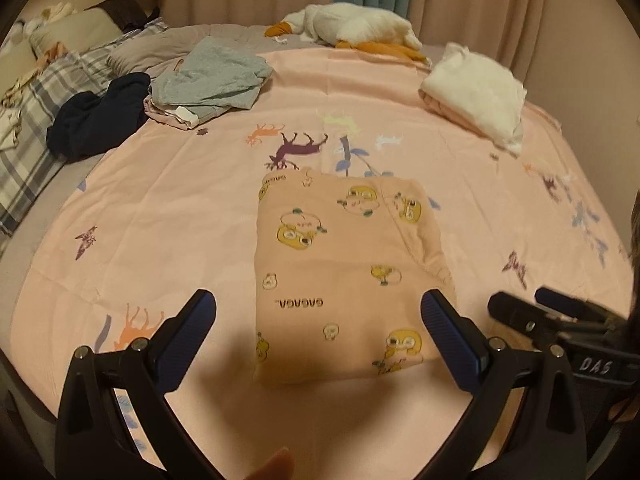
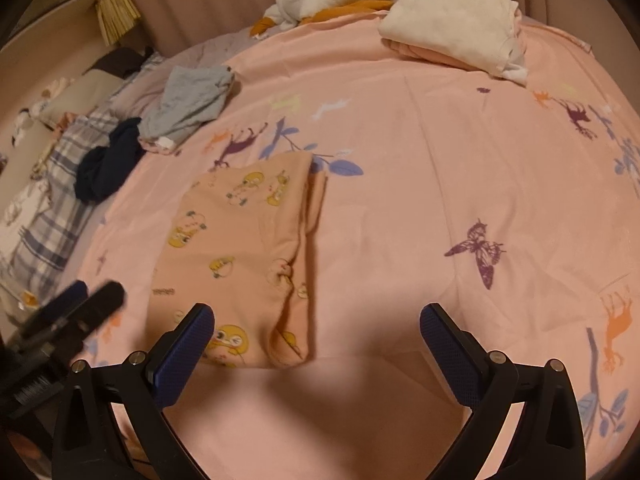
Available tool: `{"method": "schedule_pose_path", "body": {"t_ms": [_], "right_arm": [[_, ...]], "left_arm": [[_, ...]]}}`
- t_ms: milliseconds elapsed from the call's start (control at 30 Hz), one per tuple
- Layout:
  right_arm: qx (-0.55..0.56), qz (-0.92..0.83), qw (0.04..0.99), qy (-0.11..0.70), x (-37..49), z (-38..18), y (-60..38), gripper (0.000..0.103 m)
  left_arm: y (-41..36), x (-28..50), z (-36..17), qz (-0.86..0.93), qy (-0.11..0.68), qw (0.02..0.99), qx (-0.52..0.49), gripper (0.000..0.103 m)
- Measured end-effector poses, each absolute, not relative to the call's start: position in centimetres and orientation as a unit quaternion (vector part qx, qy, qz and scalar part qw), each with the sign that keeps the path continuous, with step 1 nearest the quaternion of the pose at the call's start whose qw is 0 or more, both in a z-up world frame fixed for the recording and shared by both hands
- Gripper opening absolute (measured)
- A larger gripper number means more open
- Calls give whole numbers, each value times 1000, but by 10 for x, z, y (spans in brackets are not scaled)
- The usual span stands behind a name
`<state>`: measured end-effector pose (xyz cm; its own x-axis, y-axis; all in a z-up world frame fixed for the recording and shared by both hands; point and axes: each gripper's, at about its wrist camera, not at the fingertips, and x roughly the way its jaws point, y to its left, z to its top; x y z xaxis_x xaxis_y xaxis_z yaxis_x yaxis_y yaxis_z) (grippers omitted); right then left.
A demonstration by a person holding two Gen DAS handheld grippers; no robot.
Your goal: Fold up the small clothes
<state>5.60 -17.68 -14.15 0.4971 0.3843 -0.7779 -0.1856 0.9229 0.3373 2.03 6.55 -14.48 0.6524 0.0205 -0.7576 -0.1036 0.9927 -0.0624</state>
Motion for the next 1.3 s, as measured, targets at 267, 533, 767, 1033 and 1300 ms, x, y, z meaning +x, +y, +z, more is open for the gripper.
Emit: {"method": "schedule_pose_path", "body": {"t_ms": [267,533,767,1033,1300], "right_arm": [[99,162,863,469,39,-130,-185,102],[86,157,868,463,12,-100,-192,102],[53,118,887,443,-9,-65,-195,102],[29,109,892,438,-14,-45,-185,102],[53,142,883,445,-6,-43,-177,102]], "left_arm": [[56,-2,-128,25,414,908,-50,102],[46,-29,-106,22,408,911,-59,102],[35,-54,-71,30,391,918,-54,102],[38,-66,-50,53,377,921,-80,102],[50,-60,-34,89,352,929,-73,102]]}}
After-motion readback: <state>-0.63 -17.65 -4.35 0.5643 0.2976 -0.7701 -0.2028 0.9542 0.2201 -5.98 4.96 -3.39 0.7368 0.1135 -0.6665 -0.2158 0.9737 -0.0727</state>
